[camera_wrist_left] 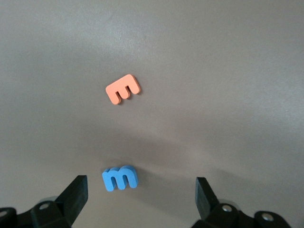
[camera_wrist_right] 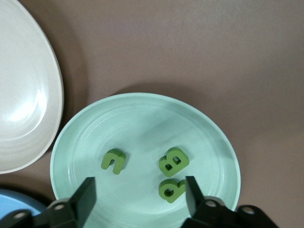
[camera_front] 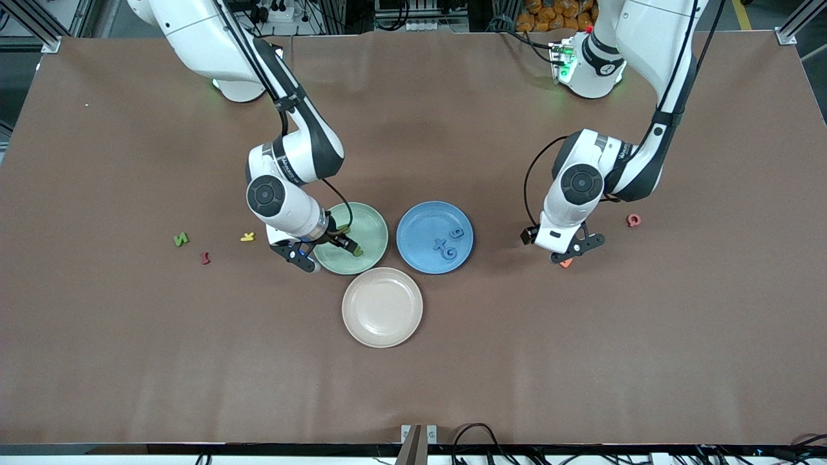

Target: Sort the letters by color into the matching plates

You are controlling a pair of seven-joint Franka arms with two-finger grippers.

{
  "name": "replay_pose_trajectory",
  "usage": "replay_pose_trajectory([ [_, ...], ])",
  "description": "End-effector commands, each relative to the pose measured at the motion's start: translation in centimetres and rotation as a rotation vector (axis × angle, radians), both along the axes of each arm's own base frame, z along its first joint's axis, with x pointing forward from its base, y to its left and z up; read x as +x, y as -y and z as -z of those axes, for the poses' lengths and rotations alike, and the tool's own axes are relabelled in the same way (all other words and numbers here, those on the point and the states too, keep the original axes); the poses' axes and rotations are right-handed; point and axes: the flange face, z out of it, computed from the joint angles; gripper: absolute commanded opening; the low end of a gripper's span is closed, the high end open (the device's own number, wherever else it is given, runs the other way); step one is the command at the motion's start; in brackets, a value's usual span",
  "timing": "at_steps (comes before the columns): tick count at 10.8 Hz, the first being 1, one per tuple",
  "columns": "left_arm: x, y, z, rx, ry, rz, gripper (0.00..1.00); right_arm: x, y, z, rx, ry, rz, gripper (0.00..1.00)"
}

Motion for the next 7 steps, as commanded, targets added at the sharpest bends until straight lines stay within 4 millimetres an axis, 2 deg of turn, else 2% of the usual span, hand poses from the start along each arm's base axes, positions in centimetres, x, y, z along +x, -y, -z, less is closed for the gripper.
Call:
replay_pose_trajectory([
  [1,-2.1,-2.7,-1.1,-0.053,0.090,-0.011,1.00,1.2,2.9,-1.1,-0.013,0.013,-0.077,1.00],
  [4,-2.0,-2.5,-1.2,-0.055,0.094,0.011,1.00,3.8,8.7,-2.9,-0.023,0.076,-0.228,1.00],
  [6,-1.7,-2.5,-1.4,-0.057,0.100,0.013,1.00,5.4,14.7,-3.2,-0.081,0.087,-0.388,1.00],
  [7,-1.3,-2.4,-1.9,-0.062,0.110,0.031,1.00,5.9,16.6,-3.3,-0.091,0.094,-0.434,1.00],
])
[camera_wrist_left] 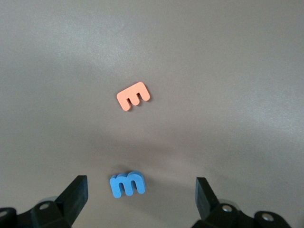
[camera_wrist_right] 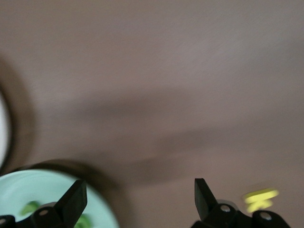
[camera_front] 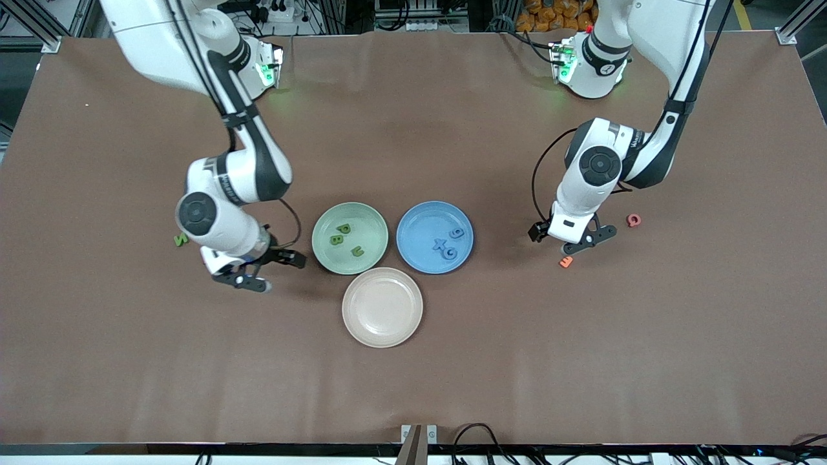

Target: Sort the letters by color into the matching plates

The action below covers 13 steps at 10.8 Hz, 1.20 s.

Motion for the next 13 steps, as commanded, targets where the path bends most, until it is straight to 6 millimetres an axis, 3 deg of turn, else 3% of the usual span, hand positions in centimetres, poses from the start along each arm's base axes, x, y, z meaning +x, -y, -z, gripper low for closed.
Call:
replay_pose_trajectory([
  [1,0.7,-0.7,-1.5,-0.008,0.031,0.079,1.00,1.0,5.9,-1.5,-0.034,0.014,-0.150,1.00],
  [3,1.2,-1.4,-1.7,-0.006,0.031,0.183,1.00,1.6,10.2,-1.8,-0.039,0.027,-0.288,1.00],
  [10,1.9,-1.6,-2.2,0.003,0.031,0.314,1.00,-0.4,16.9,-1.7,-0.095,0.003,-0.570,1.00],
  [13,1.9,-1.9,-3.8,0.017,-0.006,0.411,1.00,-2.3,19.3,-1.2,-0.118,0.001,-0.621,1.00],
])
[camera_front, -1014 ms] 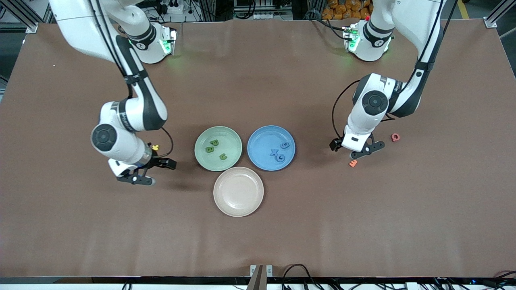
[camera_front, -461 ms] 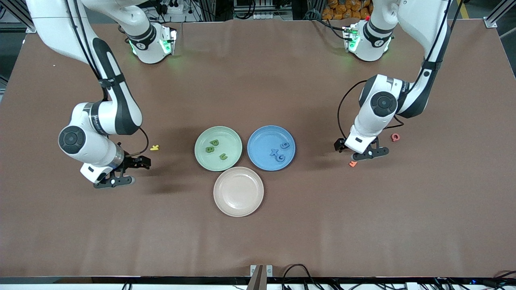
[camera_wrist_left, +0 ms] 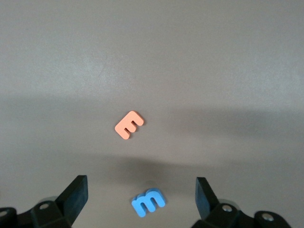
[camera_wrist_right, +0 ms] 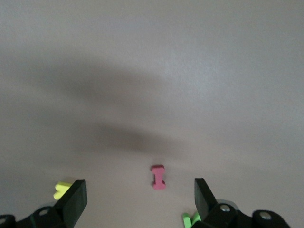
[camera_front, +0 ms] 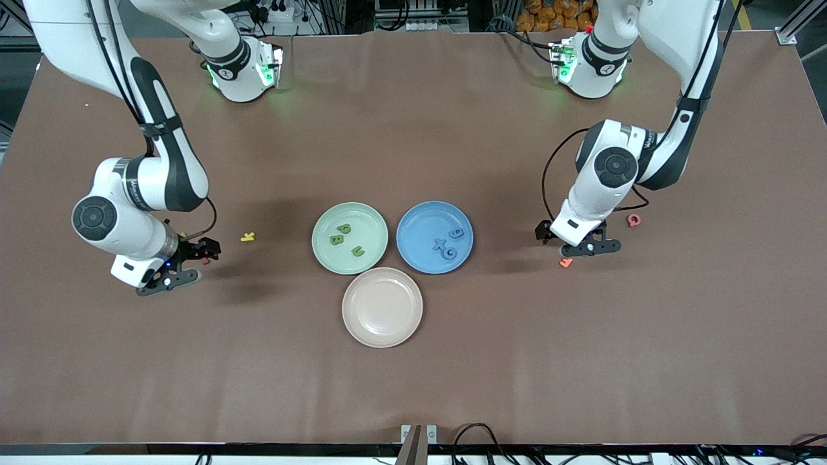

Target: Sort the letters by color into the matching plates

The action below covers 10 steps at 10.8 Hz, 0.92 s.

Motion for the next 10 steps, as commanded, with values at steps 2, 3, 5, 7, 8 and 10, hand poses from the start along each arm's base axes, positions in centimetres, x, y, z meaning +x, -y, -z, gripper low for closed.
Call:
replay_pose_trajectory([
  [2,0.3,-0.5,-2.3,0.036,-0.052,0.207,1.00,-4.3,2.9,1.7,-0.003,0.060,-0.121,1.00],
  [3,0.5,-0.5,-2.5,0.040,-0.061,0.209,1.00,-5.0,3.7,2.2,-0.002,0.073,-0.127,1.00],
  [5,1.3,-0.5,-3.4,0.056,-0.095,0.211,1.00,-6.0,5.9,2.0,-0.019,0.064,-0.178,1.00],
  [7,1.7,-0.2,-4.0,0.063,-0.108,0.210,1.00,-7.1,7.1,2.1,-0.021,0.069,-0.220,1.00],
  [8,2.1,-0.1,-4.2,0.061,-0.102,0.212,1.00,-7.7,7.9,2.5,-0.020,0.070,-0.236,1.00],
  [10,2.2,0.7,-3.4,0.065,-0.109,0.230,1.00,-8.6,9.1,3.2,-0.021,0.085,-0.239,1.00],
])
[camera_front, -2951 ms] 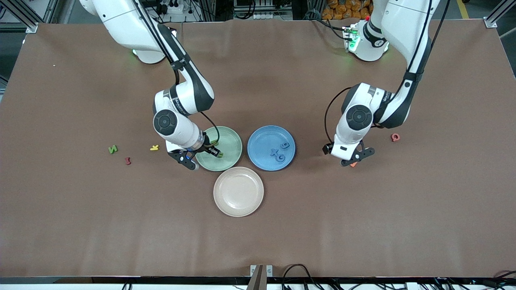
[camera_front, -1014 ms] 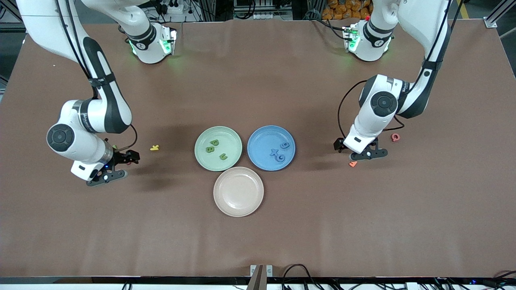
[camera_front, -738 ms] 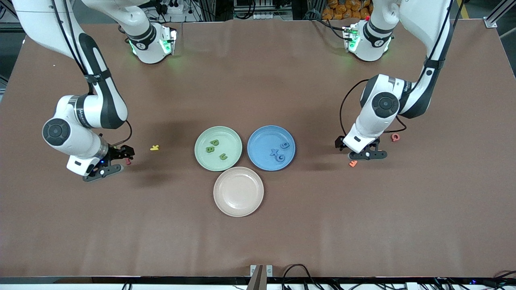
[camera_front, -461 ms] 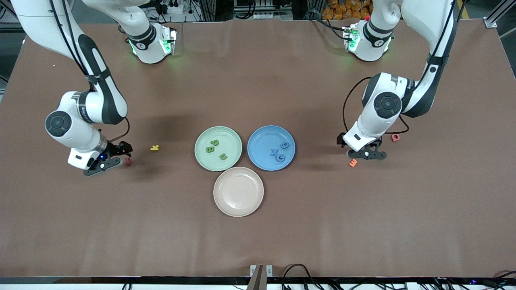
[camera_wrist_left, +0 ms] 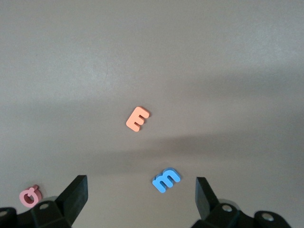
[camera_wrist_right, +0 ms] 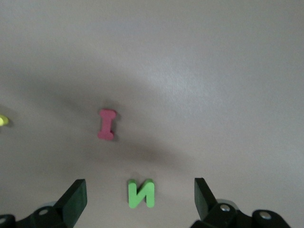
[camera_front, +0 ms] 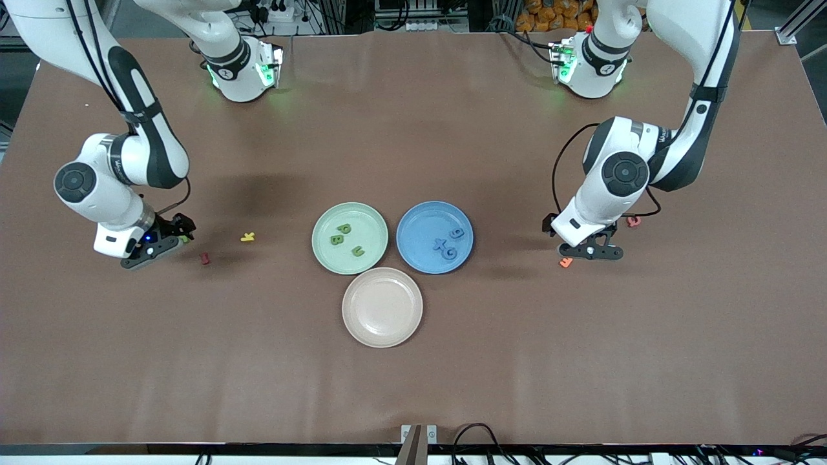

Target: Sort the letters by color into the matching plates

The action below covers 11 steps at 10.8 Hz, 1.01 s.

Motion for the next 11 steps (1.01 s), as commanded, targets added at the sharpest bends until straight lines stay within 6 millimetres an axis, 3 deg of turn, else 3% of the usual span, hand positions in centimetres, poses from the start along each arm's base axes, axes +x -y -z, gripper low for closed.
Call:
replay_pose_trajectory([
  [1,0.5,0.7,0.4,0.020,-0.012,0.048,1.00,-2.5,1.1,0.5,0.004,0.026,-0.030,1.00],
  [3,0.5,1.1,0.2,0.021,-0.013,0.142,1.00,-2.9,2.1,1.4,0.024,0.037,-0.012,1.00],
  [8,-0.8,4.5,0.7,0.008,-0.034,0.465,1.00,-3.4,2.0,3.2,0.067,0.022,-0.011,1.00],
  [9,-0.6,4.4,0.5,0.005,-0.033,0.508,1.00,-3.9,2.3,3.8,0.070,0.020,-0.002,1.00],
  [10,-0.3,2.6,-0.4,0.000,-0.020,0.541,1.00,-4.2,2.7,4.4,0.071,0.016,0.000,1.00],
  [11,0.4,-0.5,-1.7,-0.012,-0.013,0.588,1.00,-4.3,2.7,4.6,0.067,0.013,-0.008,1.00],
])
